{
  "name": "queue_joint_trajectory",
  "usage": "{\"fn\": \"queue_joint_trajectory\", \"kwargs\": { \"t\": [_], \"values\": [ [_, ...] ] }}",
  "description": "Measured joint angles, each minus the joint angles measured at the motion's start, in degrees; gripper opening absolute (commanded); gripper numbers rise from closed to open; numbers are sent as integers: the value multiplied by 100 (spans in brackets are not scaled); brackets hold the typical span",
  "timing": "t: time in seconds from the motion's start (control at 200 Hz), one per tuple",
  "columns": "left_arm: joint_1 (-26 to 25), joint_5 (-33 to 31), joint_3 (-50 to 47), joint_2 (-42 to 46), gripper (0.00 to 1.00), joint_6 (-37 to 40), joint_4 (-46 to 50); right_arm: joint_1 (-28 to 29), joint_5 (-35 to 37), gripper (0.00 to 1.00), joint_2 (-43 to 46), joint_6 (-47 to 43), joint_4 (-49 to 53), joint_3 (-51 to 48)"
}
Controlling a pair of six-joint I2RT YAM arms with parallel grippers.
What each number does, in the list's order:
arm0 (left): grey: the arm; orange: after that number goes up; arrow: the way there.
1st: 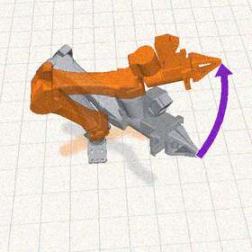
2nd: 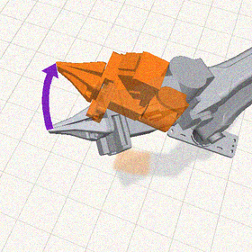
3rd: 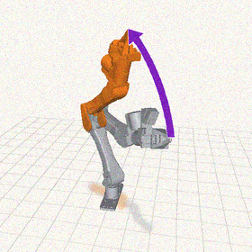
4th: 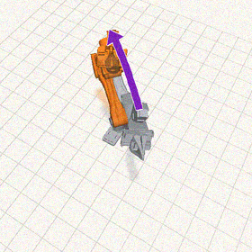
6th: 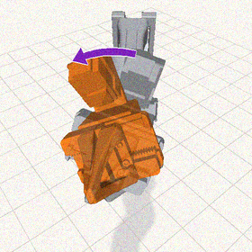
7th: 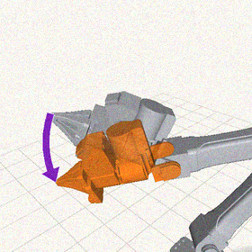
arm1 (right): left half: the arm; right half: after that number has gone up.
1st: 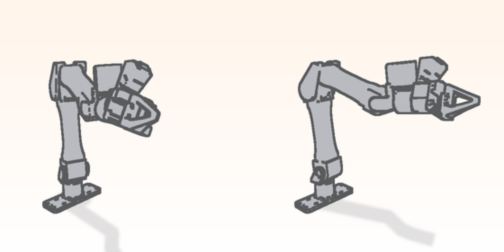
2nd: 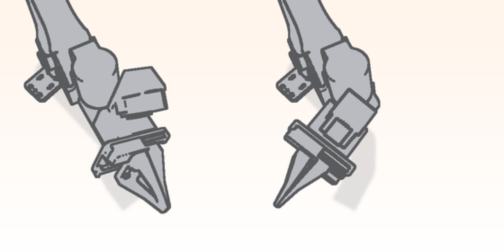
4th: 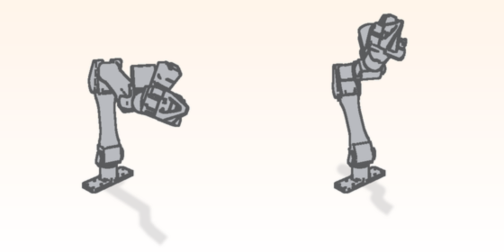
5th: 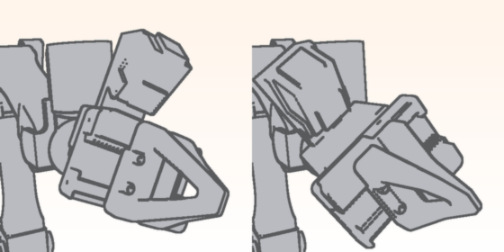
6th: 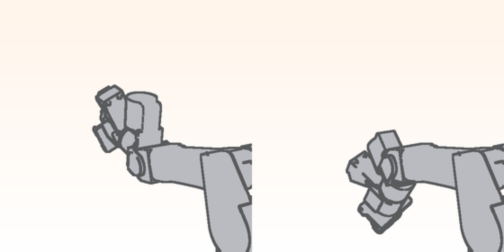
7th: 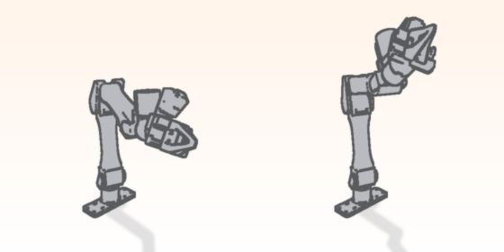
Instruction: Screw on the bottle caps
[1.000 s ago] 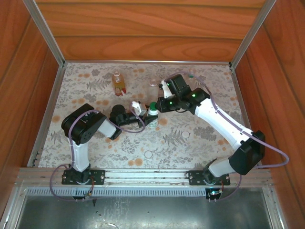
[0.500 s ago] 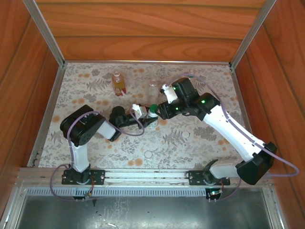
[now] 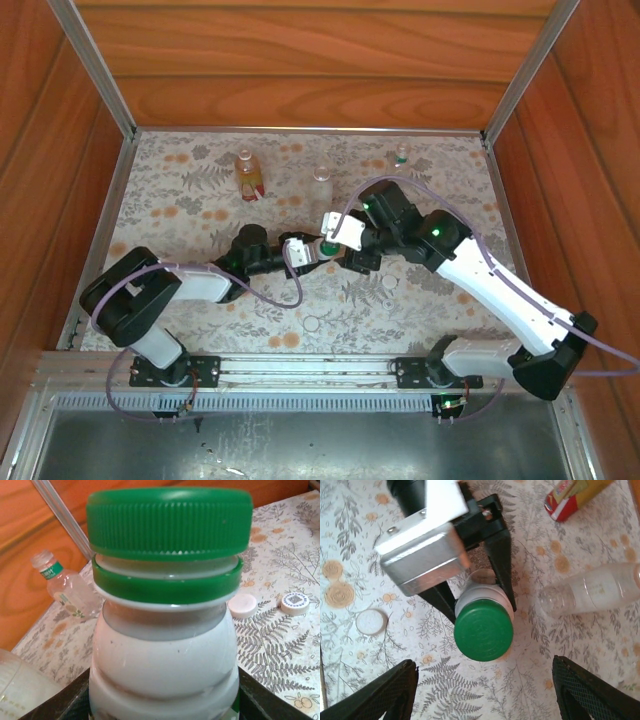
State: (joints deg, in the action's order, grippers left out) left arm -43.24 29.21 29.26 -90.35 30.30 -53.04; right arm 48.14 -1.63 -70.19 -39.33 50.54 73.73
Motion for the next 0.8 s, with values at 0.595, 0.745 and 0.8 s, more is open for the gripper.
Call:
{"fn": "queue_joint_trajectory", "kwargs": {
  "t": [0.595, 0.745, 0.8],
  "values": [
    [-9, -94, -9, 120, 51, 105, 297, 63, -2, 54, -680, -407, -323, -11],
    [-9, -98, -9, 125, 51, 105, 299, 63, -4, 52, -758, -411, -334, -20],
    [-9, -105, -9, 125, 51, 105, 299, 63, -4, 50, -774, -415, -337, -20]
  ]
}}
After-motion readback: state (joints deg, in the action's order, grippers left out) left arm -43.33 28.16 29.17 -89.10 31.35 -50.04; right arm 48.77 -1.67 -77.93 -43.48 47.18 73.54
